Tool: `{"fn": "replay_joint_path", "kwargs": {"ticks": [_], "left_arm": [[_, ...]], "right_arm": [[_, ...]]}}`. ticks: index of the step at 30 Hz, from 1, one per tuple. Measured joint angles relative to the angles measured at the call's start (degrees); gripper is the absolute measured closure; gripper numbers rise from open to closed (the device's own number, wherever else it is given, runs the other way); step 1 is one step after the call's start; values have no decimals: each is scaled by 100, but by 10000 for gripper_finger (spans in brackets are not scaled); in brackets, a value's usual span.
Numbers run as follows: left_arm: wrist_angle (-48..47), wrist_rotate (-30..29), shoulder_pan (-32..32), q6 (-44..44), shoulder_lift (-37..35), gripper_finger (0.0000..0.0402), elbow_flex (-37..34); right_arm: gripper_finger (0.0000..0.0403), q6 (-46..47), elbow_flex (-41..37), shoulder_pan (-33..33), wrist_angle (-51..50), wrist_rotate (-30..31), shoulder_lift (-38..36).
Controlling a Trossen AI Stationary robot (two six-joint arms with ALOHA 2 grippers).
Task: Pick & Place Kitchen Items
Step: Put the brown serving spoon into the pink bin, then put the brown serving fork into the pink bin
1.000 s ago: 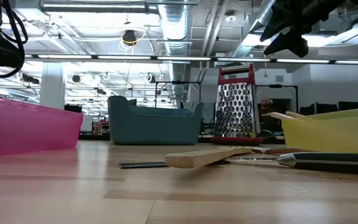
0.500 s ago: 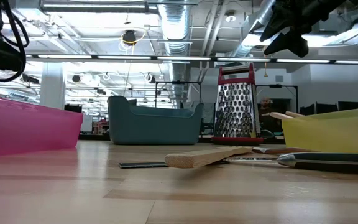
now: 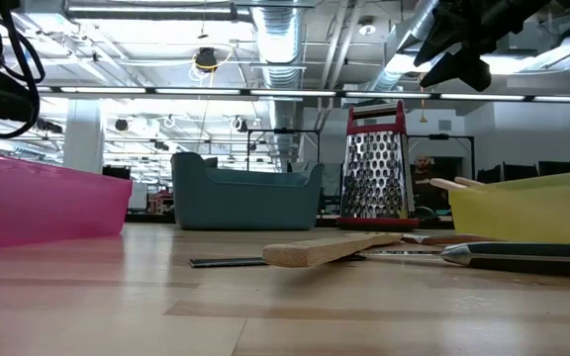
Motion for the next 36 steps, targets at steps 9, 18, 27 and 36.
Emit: {"fn": "replay_joint_path", "kwargs": {"ticks": [9,18,27,36], "left_arm": [[40,-13,0,186,-24,274,-1],[36,65,133,725,-858,233,331],[1184,-1397,122,1260,-2063,220,570],[4227,-3294,235,3560,-1472,220,573]], "right_arm": [[182,0,0,0,0,0,0],[182,5,0,0,2,0,-1],[182,17,0,90,-162,-2,-2],[182,214,0,161,-344,-2,-2]]}}
